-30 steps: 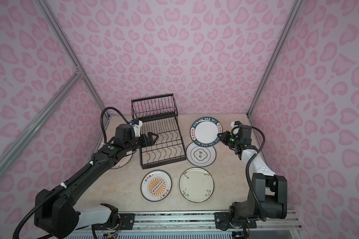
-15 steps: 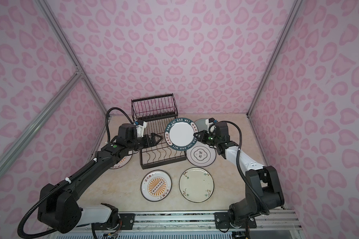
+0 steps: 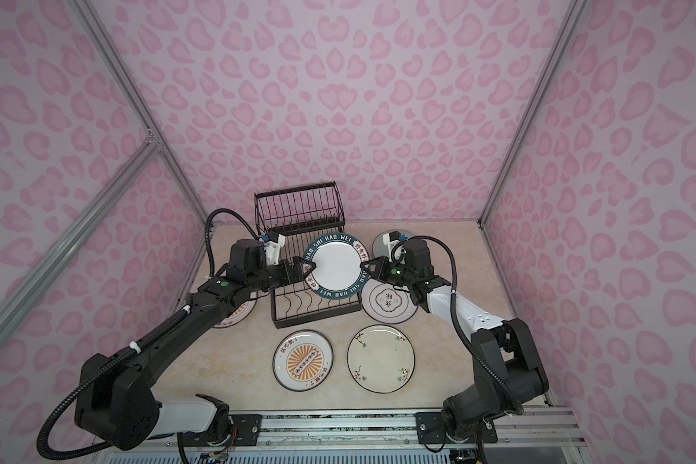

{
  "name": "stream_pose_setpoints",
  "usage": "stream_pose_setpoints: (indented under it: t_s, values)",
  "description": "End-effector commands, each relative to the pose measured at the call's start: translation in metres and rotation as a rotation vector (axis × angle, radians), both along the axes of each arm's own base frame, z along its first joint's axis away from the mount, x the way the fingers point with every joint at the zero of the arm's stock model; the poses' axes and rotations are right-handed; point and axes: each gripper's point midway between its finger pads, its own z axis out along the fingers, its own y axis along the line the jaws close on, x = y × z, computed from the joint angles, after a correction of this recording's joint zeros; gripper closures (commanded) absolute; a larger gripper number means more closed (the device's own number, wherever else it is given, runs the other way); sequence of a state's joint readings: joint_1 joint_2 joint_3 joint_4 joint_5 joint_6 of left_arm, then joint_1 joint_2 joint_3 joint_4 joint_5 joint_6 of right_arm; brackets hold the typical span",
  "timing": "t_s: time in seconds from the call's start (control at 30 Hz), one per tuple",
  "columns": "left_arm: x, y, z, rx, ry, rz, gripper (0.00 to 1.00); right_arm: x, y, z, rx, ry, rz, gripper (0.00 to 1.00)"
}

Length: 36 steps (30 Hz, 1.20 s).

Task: Load plates into a dish rack
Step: Pick up the plate from the top-right of the table.

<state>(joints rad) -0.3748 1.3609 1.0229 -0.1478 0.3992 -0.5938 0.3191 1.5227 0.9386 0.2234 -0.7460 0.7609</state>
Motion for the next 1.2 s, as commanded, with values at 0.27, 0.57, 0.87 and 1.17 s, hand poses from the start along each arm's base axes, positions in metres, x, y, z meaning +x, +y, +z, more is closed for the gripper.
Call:
stream_pose_setpoints:
  t_s: [0.27,0.57,0.87,1.17]
  values:
    - [0.001,-0.005,0.008,-0.044,-0.03,-0.019,0.08,-0.005,0.024,0.017,0.055,-0.069,0.089,1.0]
    - [0.001,-0.007,0.012,-0.054,-0.041,-0.029,0.23,-0.005,0.028,0.017,0.06,-0.069,0.105,1.0]
    - [-0.001,-0.009,0.016,-0.061,-0.05,-0.04,0.41,-0.003,0.026,0.005,0.034,-0.046,0.088,1.0]
    - [-0.003,-0.005,0.025,-0.057,-0.076,-0.029,0.6,0.001,0.025,0.005,0.031,-0.046,0.074,1.0]
